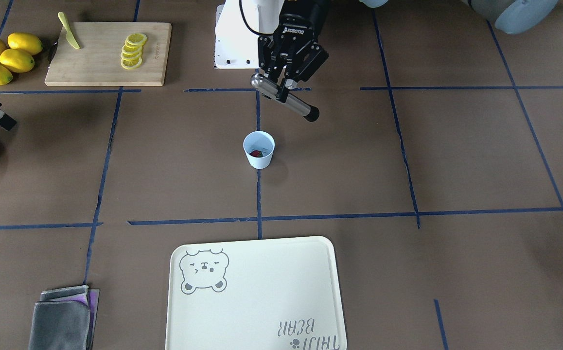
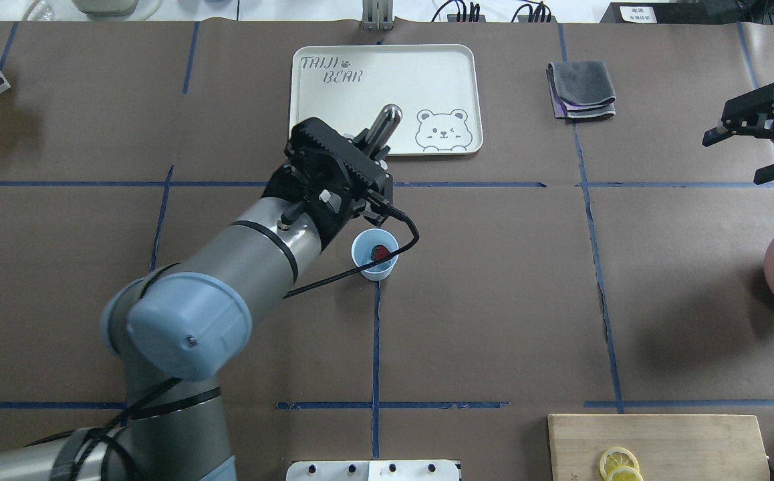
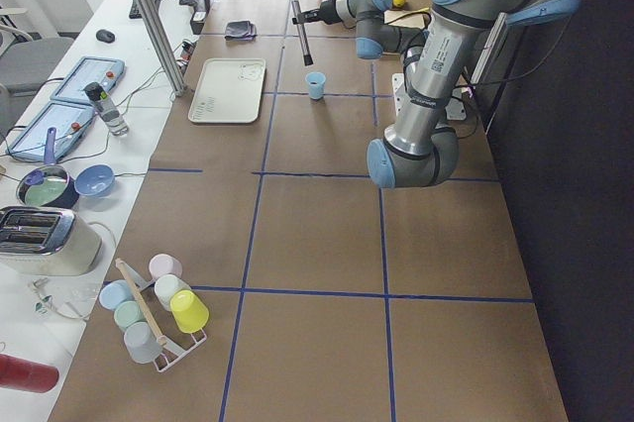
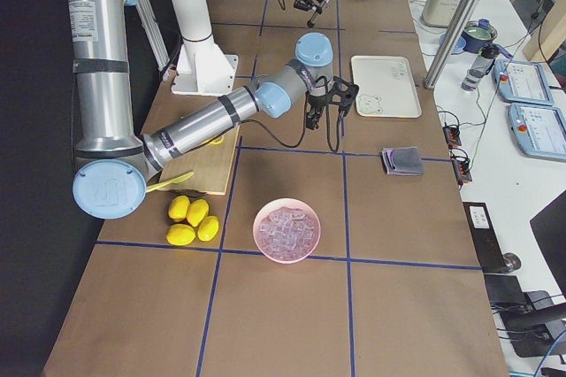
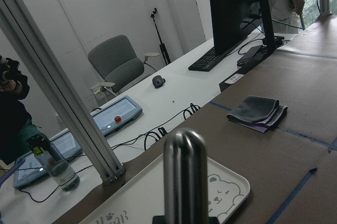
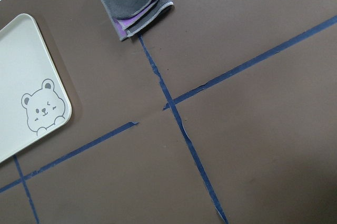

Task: Mash ice and strawberries in cup
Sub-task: 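Lift the muddler out of the cup and withdraw the left arm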

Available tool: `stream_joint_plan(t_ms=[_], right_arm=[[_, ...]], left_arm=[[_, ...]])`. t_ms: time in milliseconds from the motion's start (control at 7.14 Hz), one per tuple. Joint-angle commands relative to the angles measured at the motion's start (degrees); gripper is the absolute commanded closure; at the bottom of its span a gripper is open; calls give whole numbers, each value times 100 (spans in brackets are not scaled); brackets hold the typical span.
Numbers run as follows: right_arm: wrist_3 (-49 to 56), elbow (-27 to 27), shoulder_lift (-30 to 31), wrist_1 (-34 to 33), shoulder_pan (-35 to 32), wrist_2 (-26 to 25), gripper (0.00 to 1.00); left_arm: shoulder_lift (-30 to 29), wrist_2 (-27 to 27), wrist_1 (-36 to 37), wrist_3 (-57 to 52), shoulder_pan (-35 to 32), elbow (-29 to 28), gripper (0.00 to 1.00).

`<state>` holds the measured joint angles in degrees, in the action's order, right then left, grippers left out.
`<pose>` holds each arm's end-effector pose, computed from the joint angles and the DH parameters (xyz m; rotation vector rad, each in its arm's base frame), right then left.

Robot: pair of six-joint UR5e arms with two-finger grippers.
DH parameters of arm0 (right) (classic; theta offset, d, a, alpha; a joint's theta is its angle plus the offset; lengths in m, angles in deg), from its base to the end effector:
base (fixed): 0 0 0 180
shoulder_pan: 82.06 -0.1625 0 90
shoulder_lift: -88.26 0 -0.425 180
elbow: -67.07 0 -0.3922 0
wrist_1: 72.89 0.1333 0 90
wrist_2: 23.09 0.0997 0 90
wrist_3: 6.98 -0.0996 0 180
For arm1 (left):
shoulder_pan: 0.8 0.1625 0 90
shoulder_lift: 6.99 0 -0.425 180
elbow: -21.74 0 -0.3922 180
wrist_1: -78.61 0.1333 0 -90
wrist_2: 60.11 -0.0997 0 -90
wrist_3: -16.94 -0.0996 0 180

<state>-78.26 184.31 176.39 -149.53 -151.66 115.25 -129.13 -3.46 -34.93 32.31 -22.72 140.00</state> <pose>-0.1103 -0.4655 0.3780 -0.0924 -1.0664 0.4906 0.4058 -0.3660 0.0910 1.3689 0.5897 0.3184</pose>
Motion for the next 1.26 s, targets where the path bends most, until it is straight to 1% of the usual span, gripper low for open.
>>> stream_joint_plan(t_ms=[0, 140, 280, 420, 561, 701, 841, 981, 1121], right_arm=[[0, 1, 20, 0, -9, 0, 1], [0, -8, 46, 0, -9, 0, 1], [0, -17, 46, 0, -9, -9, 1], [0, -26, 38, 0, -9, -9, 1], [0, -26, 38, 0, -9, -17, 1], [0, -26, 38, -9, -9, -17, 1], [0, -17, 29, 0, -9, -17, 1], [0, -17, 29, 0, -9, -17, 1], [0, -8, 38, 0, -9, -26, 1]], left_arm=[[713, 4, 192, -69, -172, 127, 100], [1022, 21, 305, -60, -233, 118, 100], [1252, 448, 350, 262, -477, 57, 100], [1585, 1418, 368, 1092, -924, 22, 100], [1980, 2532, 629, 1196, -1589, -48, 100], [2062, 3718, 1154, 1206, -2362, -345, 100], [2280, 4583, 1194, 1215, -2961, -661, 100], [2509, 5201, 1186, 1241, -3402, -1021, 100], [2755, 5677, 1168, 1241, -3702, -1477, 100]])
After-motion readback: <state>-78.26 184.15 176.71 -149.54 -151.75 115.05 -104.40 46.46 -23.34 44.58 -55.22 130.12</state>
